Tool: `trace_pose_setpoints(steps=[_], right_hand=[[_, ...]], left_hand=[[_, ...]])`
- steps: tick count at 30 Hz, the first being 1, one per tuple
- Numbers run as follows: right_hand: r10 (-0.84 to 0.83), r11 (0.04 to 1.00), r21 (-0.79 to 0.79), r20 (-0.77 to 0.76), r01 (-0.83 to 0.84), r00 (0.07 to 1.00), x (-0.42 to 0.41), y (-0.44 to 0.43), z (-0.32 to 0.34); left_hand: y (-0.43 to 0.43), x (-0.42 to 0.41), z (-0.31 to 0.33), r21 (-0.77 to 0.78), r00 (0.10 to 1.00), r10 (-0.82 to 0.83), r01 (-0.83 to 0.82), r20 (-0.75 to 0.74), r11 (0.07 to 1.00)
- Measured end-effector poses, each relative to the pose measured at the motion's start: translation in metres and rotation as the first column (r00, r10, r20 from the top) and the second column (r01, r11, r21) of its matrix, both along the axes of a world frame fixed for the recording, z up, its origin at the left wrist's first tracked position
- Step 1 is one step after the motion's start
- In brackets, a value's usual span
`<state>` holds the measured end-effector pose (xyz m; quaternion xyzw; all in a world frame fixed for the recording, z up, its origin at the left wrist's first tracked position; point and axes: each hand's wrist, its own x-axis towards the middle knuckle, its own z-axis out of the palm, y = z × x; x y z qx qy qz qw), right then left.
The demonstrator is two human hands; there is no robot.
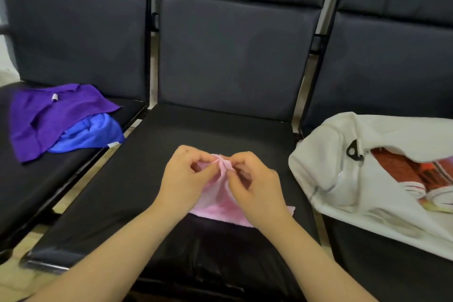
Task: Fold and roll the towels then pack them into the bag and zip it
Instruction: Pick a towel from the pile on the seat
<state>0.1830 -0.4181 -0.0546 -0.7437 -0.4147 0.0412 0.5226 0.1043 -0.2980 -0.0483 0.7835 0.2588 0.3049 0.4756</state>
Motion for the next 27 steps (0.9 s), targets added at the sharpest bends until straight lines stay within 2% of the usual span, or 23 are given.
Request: trace_pose_setpoints(steps=[2,5,7,9,11,12,14,17,18,22,27], right_hand=[[0.057,0.998,0.007,-0.052,-0.056,0.997,-0.002,0.001,0.001],[0.073,0.997,-0.010,-0.122,-0.075,0.990,-0.001,0.004,0.003],[0.097,0.995,0.020,-0.170,-0.095,0.981,0.002,0.004,0.007],[0.124,0.992,0.054,-0.193,-0.116,0.973,0.006,0.001,0.012],[0.094,0.993,0.088,-0.178,-0.079,0.980,0.011,-0.004,0.020],[0.047,0.993,0.115,-0.161,-0.028,0.986,0.015,-0.007,0.025],[-0.058,0.981,0.177,-0.122,0.079,0.991,0.025,-0.013,0.034],[-0.093,0.968,0.225,-0.089,0.111,0.992,0.036,-0.018,0.045],[-0.081,0.966,0.239,-0.079,0.098,0.994,0.037,-0.019,0.047],[-0.051,0.960,0.272,-0.045,0.061,0.998,0.036,-0.017,0.058],[0.095,0.965,0.246,-0.014,-0.089,0.995,0.038,-0.019,0.077]], left_hand=[[0.002,0.000,-0.003,0.101,1.000,0.027,-0.027,-0.001,0.994],[0.006,0.000,-0.005,0.197,0.999,-0.041,0.034,0.028,0.980],[0.011,-0.002,-0.004,0.184,0.990,-0.136,0.128,0.035,0.975],[0.017,-0.004,0.002,0.081,0.953,-0.300,0.296,0.037,0.952],[0.026,-0.008,0.005,0.063,0.904,-0.423,0.427,-0.068,0.902],[0.031,-0.010,0.005,0.126,0.892,-0.430,0.447,-0.138,0.886],[0.038,-0.012,0.007,0.292,0.928,-0.339,0.371,-0.156,0.881],[0.039,-0.015,0.017,0.354,0.980,-0.191,0.161,0.051,0.921],[0.038,-0.016,0.020,0.344,0.979,-0.162,0.109,0.128,0.933],[0.034,-0.018,0.038,0.148,0.927,0.019,-0.080,0.374,0.986],[0.037,-0.021,0.065,0.199,0.900,0.033,-0.131,0.434,0.971]])
